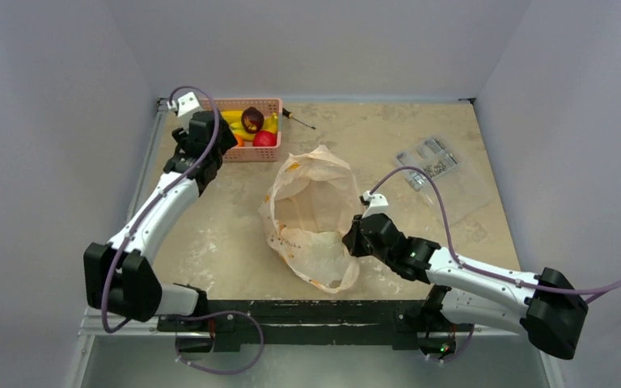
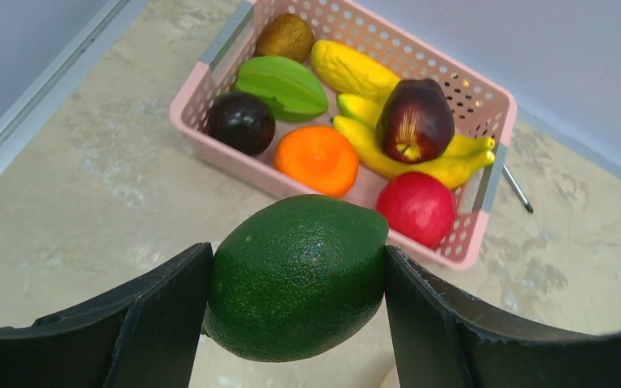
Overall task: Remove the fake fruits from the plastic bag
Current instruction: Place the fake fruit in the bin.
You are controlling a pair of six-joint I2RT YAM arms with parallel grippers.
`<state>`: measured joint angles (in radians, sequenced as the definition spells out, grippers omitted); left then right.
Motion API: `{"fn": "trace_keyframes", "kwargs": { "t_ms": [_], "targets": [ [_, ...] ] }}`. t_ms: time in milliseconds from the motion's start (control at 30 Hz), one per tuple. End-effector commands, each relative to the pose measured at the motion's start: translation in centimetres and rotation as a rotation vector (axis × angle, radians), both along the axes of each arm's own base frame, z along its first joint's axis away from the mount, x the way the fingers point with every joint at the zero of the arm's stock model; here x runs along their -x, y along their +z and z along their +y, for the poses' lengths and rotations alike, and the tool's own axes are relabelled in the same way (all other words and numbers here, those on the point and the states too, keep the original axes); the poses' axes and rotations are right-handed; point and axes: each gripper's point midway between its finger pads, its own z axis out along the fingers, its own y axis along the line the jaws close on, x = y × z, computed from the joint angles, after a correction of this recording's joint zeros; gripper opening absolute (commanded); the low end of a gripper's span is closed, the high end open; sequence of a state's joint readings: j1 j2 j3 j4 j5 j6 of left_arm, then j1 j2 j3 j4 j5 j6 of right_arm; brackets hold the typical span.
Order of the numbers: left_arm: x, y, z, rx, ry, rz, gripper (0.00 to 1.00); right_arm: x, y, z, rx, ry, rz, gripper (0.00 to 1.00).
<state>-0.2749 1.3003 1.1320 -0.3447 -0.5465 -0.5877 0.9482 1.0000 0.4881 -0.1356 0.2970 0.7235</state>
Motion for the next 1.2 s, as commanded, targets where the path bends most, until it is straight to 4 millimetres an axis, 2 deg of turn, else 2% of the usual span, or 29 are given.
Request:
{"fn": "trace_keyframes", "kwargs": {
  "t_ms": [0, 67, 100, 167, 300, 400, 467, 633, 700, 800, 867, 933, 1033, 1067, 1100, 1133, 1167],
  "targets": [
    [-6.8, 3.7, 0.1, 0.076, 0.003, -0.226, 0.00, -1.3, 1.7, 0.3, -0.030, -0.011, -0.058, 0.00],
    [-9.3, 2.5, 0.3, 0.084, -0.012, -0.201, 0.00, -1.3, 1.6, 0.2, -0.024, -0.010, -0.061, 0.00],
    [-10.9, 2.8, 0.1, 0.088, -0.045, -0.230, 0.00, -1.4, 1.6, 0.1, -0.023, -0.011, -0.062, 0.00],
    [-13.5, 2.3, 0.2, 0.084, -0.095, -0.238, 0.00, -1.6, 1.7, 0.0, -0.027, -0.013, -0.063, 0.00],
    [-17.5, 0.7, 2.0, 0.099, -0.072, -0.244, 0.00, -1.6, 2.3, 0.1, -0.044, 0.000, -0.071, 0.00],
    [-20.0, -0.7, 2.6, 0.143, -0.079, -0.256, 0.00, -1.6, 2.4, -0.1, -0.042, -0.002, -0.078, 0.00],
    [-21.4, -2.4, 2.8, 0.174, -0.070, -0.241, 0.00, -1.8, 2.4, -0.4, -0.040, -0.006, -0.079, 0.00],
    [-23.5, -3.8, 2.8, 0.198, -0.070, -0.298, 0.08, -2.1, 2.1, -1.1, -0.045, -0.017, -0.071, 0.00],
    [-23.7, -5.2, 3.6, 0.220, -0.010, -0.269, 0.10, -2.3, 2.0, -1.3, -0.050, -0.021, -0.066, 0.00],
    [-23.6, -8.2, 5.0, 0.277, 0.079, -0.179, 0.14, -2.6, 2.2, -1.5, -0.057, -0.023, -0.067, 0.00],
    [-23.7, -9.8, 4.9, 0.286, 0.064, -0.103, 0.23, -2.7, 2.5, -1.5, -0.059, -0.019, -0.073, 0.00],
    [-23.6, -10.5, 4.6, 0.269, 0.030, -0.041, 0.40, -2.7, 2.6, -1.4, -0.060, -0.014, -0.074, 0.00],
    [-23.2, -10.6, 4.4, 0.252, 0.009, 0.031, 0.63, -2.7, 2.7, -1.3, -0.066, -0.009, -0.075, 0.00],
    [-22.9, -10.5, 4.4, 0.253, 0.009, 0.051, 0.74, -2.7, 2.7, -1.2, -0.069, -0.005, -0.074, 0.00],
    [-22.6, -10.4, 4.3, 0.255, 0.007, 0.073, 0.92, -2.6, 2.8, -1.1, -0.073, -0.001, -0.071, 0.00],
    [-22.3, -10.2, 4.2, 0.257, 0.002, 0.094, 0.99, -2.6, 2.8, -1.1, -0.075, 0.002, -0.069, 0.00],
    [-21.9, -9.9, 4.1, 0.257, 0.001, 0.111, 1.00, -2.5, 2.9, -1.0, -0.078, 0.007, -0.068, 0.00]
  ]
}}
